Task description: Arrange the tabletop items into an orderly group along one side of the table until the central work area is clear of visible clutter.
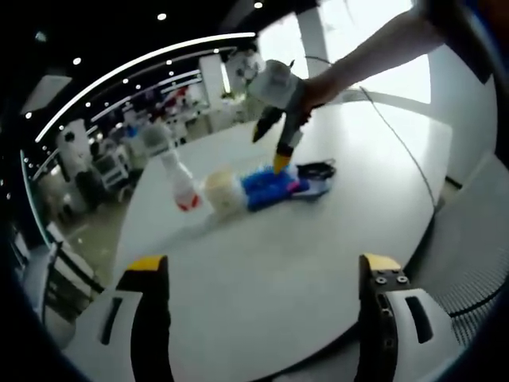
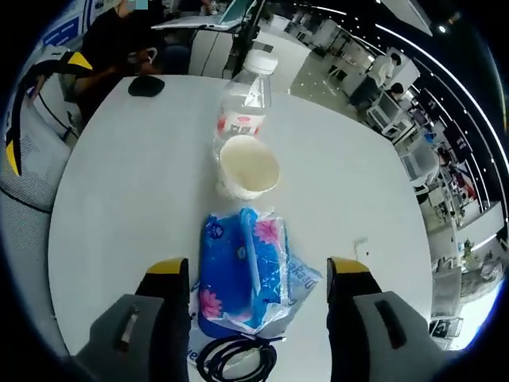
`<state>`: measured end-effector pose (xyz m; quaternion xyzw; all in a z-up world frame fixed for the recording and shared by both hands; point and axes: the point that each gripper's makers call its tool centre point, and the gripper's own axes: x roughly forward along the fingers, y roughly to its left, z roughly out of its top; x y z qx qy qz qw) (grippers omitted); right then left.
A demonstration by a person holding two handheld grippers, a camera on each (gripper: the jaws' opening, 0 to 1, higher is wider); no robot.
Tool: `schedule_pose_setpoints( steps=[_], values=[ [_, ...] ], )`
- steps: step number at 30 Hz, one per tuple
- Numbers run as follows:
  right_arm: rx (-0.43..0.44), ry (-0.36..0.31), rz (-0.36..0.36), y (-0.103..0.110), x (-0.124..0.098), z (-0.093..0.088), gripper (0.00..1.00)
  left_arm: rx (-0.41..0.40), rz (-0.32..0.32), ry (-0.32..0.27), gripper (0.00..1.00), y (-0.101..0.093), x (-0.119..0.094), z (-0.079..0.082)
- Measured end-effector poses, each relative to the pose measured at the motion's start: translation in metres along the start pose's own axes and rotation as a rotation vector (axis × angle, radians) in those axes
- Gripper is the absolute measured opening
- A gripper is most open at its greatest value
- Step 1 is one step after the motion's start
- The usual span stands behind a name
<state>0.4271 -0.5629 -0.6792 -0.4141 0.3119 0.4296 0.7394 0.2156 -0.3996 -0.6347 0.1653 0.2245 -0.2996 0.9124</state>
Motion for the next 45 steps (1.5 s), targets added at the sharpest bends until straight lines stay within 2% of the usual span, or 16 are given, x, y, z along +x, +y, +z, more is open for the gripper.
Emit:
schedule_pose_setpoints(
  steps=[14,19,28,36,45],
  values=[
    [0.065,0.009,0.002,0.001,0.006,-0.023,0.66,-0.006,0.023,-0.015,0.99,0.004,-0.004,0.002],
    [0.058,0.001,-0.002,0.001,0.012,-0.027,0.57,-0.003,0.024,-0.011,1.00,0.004,-0.004,0.001],
    [0.031,-0.039,0.000,0.002,0.024,-0.019,0.38,-0.008,0.028,0.001,1.00,0.006,-0.003,-0.002],
    [0.004,-0.048,0.018,0.003,0.034,-0.017,0.23,-0.010,0.039,0.003,0.99,0.008,-0.003,-0.002],
    [-0.023,-0.029,0.040,0.014,0.040,-0.016,0.17,0.003,0.028,0.020,0.98,0.004,-0.001,-0.005]
  ],
)
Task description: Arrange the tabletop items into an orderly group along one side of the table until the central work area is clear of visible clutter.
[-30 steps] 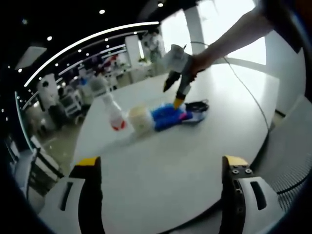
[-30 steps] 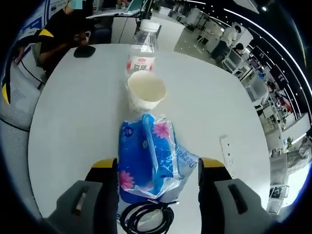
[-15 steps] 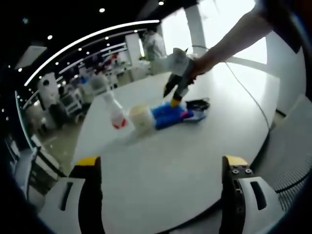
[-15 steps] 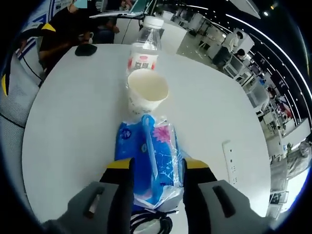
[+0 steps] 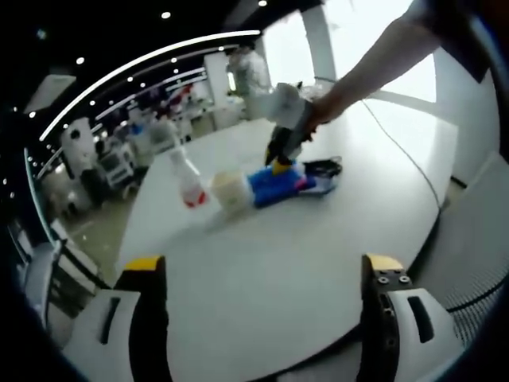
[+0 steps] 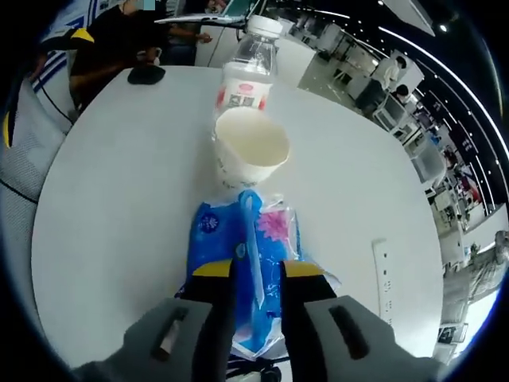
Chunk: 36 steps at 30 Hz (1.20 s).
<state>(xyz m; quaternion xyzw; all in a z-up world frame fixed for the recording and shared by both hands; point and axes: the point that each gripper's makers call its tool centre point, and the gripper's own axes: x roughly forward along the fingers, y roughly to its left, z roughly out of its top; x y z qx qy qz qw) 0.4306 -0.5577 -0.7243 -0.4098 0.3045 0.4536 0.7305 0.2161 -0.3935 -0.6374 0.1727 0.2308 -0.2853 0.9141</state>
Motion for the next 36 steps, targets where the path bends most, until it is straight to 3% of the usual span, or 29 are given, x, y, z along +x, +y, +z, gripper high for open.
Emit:
schedule_pose_setpoints(
  steps=[9,19,36],
  values=[
    [-0.072,0.038,0.005,0.001,0.006,-0.008,0.00,0.001,-0.004,0.011,0.97,0.001,0.004,-0.001],
    [-0.099,0.033,-0.039,-0.008,-0.001,-0.009,0.00,0.011,-0.014,0.014,0.96,-0.001,0.006,-0.001],
    [-0.095,0.011,-0.123,-0.021,-0.031,-0.002,0.00,0.034,-0.019,0.005,0.96,-0.003,0.004,0.001]
  ],
)
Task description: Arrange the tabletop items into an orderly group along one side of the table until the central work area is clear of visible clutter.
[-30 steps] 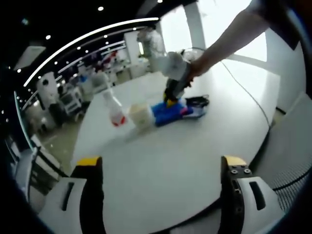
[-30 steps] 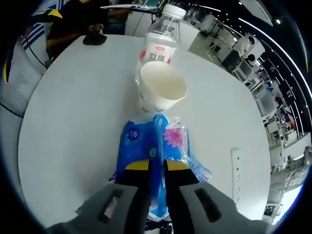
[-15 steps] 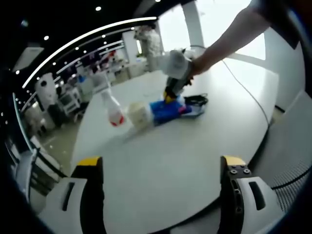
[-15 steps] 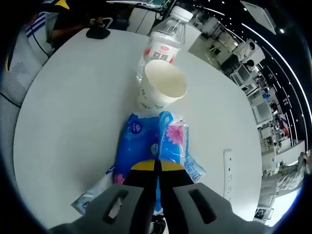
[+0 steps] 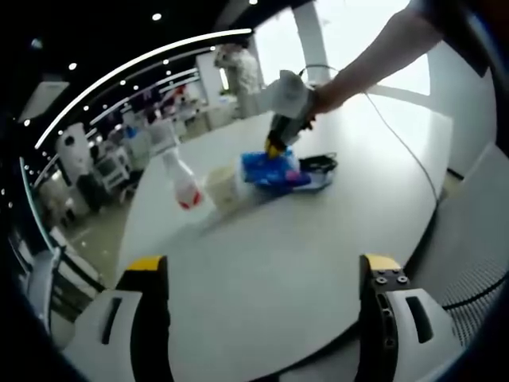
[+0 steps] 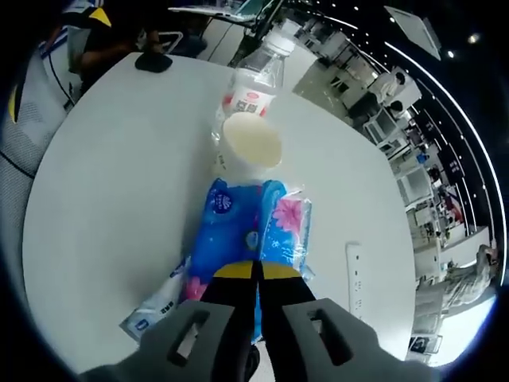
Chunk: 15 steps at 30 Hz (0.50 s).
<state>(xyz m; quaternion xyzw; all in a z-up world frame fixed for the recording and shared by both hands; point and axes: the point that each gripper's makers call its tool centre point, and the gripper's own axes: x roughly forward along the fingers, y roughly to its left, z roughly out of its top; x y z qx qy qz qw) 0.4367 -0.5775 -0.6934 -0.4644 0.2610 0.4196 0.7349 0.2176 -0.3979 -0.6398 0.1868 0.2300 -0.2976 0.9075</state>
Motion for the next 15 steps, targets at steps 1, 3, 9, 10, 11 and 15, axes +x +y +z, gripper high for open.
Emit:
schedule_pose_setpoints(
  steps=[1,3,9,10,11,15],
  values=[
    [0.003,0.000,-0.005,-0.001,-0.002,0.000,0.00,0.000,0.000,-0.002,0.96,0.000,0.000,0.000],
    [0.010,-0.001,-0.016,-0.003,-0.006,0.000,0.00,0.000,0.002,-0.004,0.96,0.000,-0.001,0.001],
    [0.023,-0.001,-0.045,-0.010,-0.017,-0.006,0.00,0.005,0.002,-0.014,0.96,0.000,-0.001,0.002],
    [0.024,-0.001,-0.048,-0.011,-0.019,-0.007,0.00,0.008,0.002,-0.017,0.96,0.000,-0.002,0.003],
    [0.024,-0.001,-0.050,-0.011,-0.020,-0.007,0.00,0.009,0.001,-0.018,0.96,-0.001,-0.002,0.003],
    [0.032,0.003,-0.066,-0.013,-0.033,-0.013,0.00,0.011,-0.003,-0.022,0.96,-0.002,-0.002,0.004]
  ],
)
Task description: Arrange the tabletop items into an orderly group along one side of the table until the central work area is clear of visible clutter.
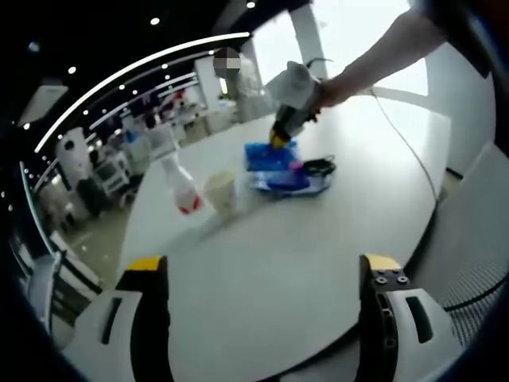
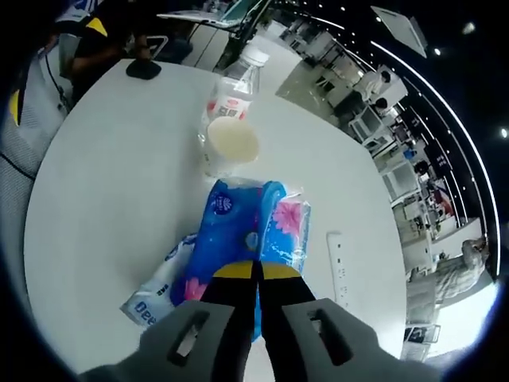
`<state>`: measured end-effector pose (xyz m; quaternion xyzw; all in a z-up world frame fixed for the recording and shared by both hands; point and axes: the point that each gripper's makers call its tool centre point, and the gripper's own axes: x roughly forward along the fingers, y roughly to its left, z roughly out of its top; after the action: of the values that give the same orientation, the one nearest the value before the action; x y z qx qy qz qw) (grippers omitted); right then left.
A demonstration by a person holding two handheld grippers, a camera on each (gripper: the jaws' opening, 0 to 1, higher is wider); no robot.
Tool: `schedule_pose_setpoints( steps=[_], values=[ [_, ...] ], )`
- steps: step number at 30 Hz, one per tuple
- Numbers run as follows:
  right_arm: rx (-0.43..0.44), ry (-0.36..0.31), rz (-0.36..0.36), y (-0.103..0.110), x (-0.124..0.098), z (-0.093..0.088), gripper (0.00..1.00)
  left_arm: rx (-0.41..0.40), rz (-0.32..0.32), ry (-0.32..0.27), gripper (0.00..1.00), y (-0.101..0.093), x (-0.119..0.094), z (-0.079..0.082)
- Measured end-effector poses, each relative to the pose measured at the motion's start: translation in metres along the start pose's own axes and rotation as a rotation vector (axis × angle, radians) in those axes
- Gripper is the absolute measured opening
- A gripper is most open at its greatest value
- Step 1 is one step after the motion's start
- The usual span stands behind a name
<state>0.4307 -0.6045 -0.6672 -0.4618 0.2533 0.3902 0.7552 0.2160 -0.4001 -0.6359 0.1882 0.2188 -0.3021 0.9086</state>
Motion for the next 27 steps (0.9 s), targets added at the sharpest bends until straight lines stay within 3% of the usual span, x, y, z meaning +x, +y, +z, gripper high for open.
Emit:
schedule_pose_setpoints(
  steps=[17,27],
  values=[
    [0.070,0.031,-0.037,-0.004,-0.032,-0.033,0.00,0.001,-0.022,-0.005,0.99,-0.005,-0.002,0.001],
    [0.128,0.067,-0.059,0.001,-0.058,-0.064,0.00,0.013,-0.052,-0.005,0.99,-0.012,-0.003,0.001]
  ],
)
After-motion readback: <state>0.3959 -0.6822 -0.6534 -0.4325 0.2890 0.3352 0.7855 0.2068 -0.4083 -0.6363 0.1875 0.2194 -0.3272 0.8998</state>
